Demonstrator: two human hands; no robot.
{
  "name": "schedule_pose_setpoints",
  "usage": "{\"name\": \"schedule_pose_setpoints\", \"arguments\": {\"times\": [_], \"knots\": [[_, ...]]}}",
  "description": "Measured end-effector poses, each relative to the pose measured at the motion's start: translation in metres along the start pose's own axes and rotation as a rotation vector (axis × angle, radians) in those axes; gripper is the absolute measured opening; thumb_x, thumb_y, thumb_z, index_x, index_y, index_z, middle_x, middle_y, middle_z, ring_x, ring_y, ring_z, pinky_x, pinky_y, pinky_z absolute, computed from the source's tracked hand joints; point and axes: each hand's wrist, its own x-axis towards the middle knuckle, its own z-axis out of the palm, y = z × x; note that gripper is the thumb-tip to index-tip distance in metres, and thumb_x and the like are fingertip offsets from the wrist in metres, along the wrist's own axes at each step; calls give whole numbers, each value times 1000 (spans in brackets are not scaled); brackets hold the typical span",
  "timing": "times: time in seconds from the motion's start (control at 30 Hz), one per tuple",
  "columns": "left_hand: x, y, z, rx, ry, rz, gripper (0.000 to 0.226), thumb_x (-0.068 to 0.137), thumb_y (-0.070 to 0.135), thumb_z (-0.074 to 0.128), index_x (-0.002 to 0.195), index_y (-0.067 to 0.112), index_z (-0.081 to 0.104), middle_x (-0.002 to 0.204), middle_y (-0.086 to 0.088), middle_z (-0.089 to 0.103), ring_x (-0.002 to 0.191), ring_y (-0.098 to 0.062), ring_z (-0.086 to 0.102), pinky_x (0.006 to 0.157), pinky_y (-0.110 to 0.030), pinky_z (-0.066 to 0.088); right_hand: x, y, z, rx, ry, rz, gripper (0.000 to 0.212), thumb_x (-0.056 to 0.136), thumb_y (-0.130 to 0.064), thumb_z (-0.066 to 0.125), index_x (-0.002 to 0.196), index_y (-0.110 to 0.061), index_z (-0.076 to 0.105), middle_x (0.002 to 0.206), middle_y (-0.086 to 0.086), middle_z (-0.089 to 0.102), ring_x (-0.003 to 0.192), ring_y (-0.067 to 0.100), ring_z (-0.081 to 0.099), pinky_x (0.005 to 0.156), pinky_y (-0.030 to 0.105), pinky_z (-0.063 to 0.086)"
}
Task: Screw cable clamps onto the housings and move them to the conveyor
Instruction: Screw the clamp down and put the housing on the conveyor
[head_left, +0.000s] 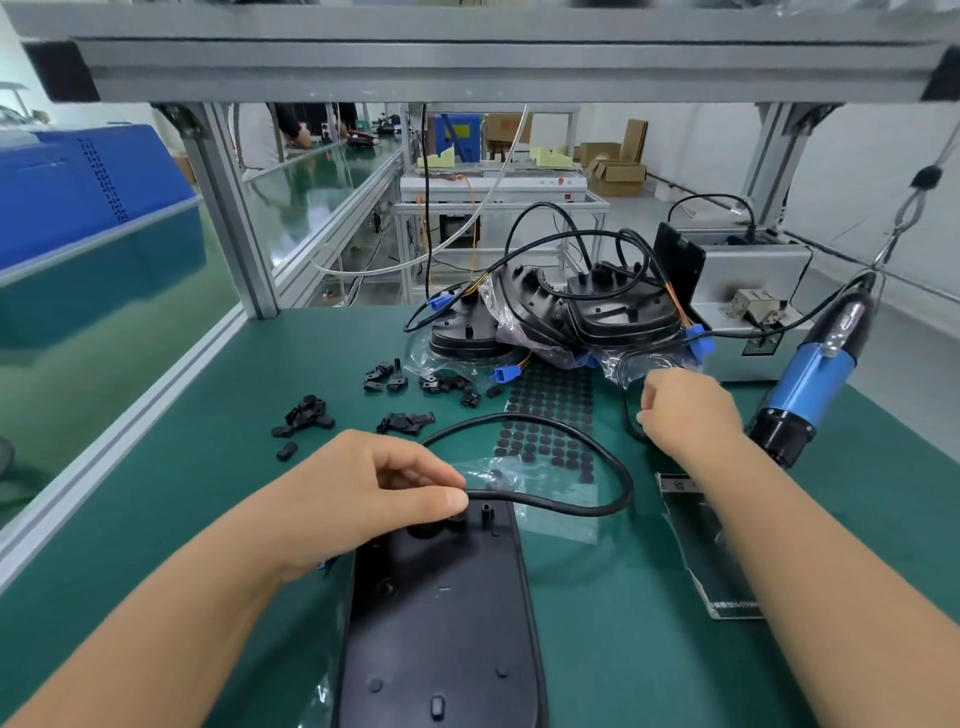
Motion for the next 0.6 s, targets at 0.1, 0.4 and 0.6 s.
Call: {"name": "schedule_pose_setpoints", "arguments": {"times": [0.1, 0.4, 0.6], "knots": [[-1, 2, -1, 62, 18, 8, 31, 64, 56, 69, 89, 38, 76, 86, 9, 75, 81, -4, 68, 76, -12, 49, -2, 0, -3, 30, 5, -21, 11, 89, -9, 58, 97, -12, 64, 103, 11, 64, 94, 31, 59, 74, 35, 50], [19, 44, 32, 53, 346, 327, 17, 84, 23, 72, 93, 37, 75, 84, 19, 74, 79, 4, 67, 73, -6, 48, -70, -15, -38, 1376, -276, 19, 4, 78, -12, 75, 81, -10, 72, 71, 2, 73, 55, 7, 61, 43, 16, 44], [36, 66, 77, 115, 395, 435, 19, 76, 15, 79, 89, 27, 76, 81, 12, 70, 75, 0, 64, 72, -14, 51, -110, -24, -38, 1870, -573, 118, 17, 67, -15, 71, 83, -10, 69, 66, -1, 54, 53, 4, 42, 37, 13, 31]]}}
